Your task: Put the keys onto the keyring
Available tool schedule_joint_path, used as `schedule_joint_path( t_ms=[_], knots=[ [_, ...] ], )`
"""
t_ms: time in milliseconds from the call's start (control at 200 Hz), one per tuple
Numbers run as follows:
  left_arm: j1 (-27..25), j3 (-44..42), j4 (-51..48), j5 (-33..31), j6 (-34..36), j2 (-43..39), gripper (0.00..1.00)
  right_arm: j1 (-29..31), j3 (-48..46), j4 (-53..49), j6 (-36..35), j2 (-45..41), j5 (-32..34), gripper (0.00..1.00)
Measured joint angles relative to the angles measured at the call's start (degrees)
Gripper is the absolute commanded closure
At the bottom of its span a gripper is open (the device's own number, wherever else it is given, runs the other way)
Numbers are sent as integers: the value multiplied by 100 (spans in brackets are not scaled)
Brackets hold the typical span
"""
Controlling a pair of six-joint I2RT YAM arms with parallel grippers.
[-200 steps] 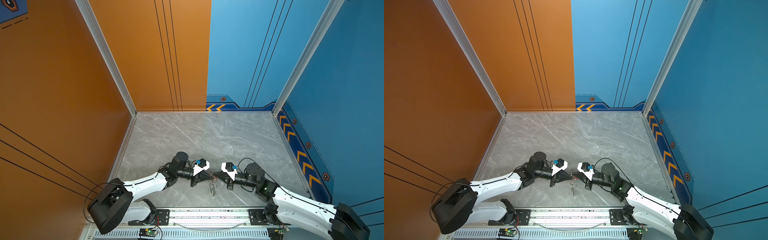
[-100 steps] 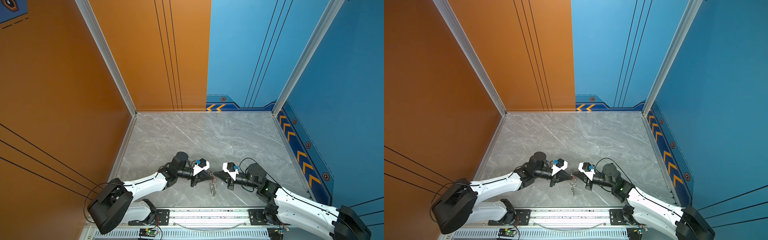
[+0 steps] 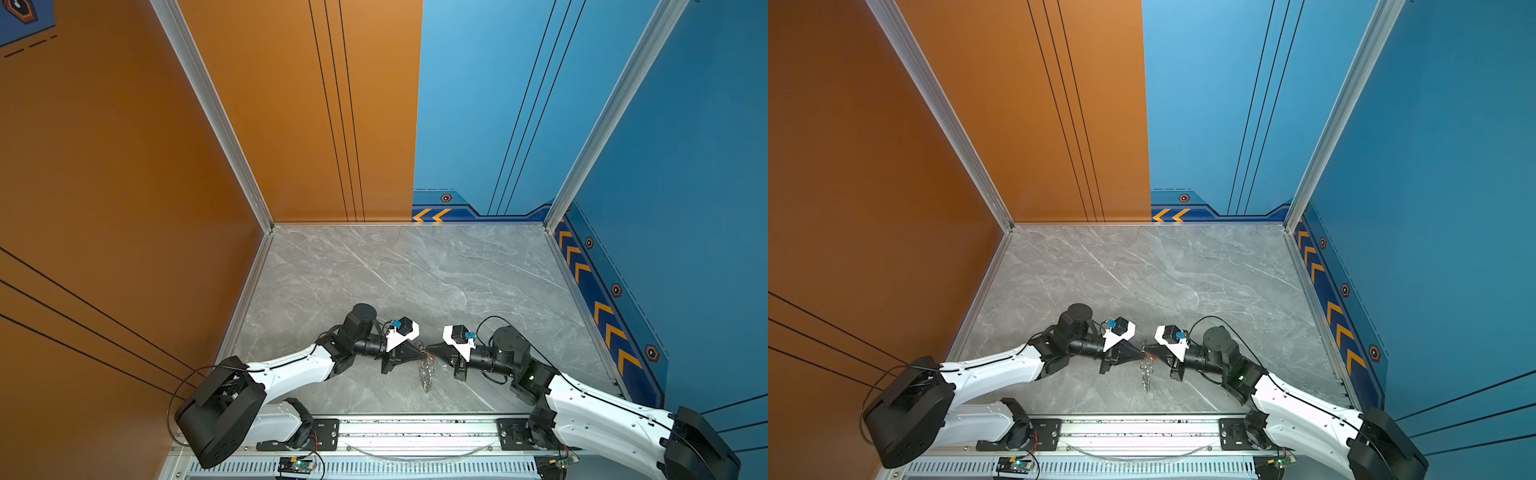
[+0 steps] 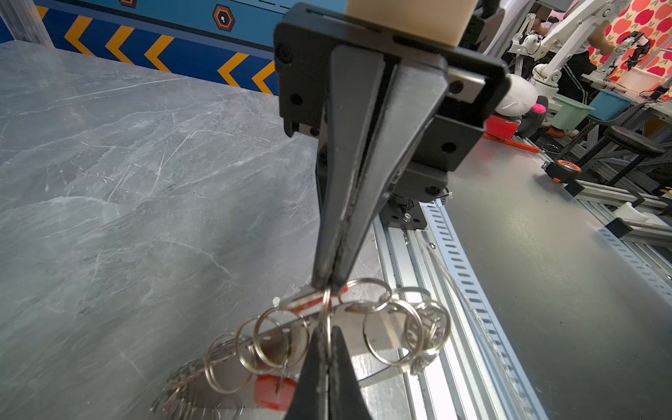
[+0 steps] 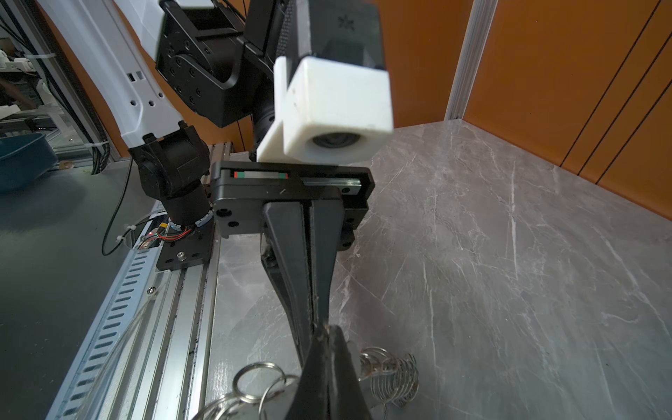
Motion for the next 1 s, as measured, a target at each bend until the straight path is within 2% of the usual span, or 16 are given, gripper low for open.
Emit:
schedule_joint_path(
  t_ms=[1001],
  knots=[
    [0, 0, -2, -2, -2, 0, 100, 15, -2, 50, -17, -39, 0, 100]
  ],
)
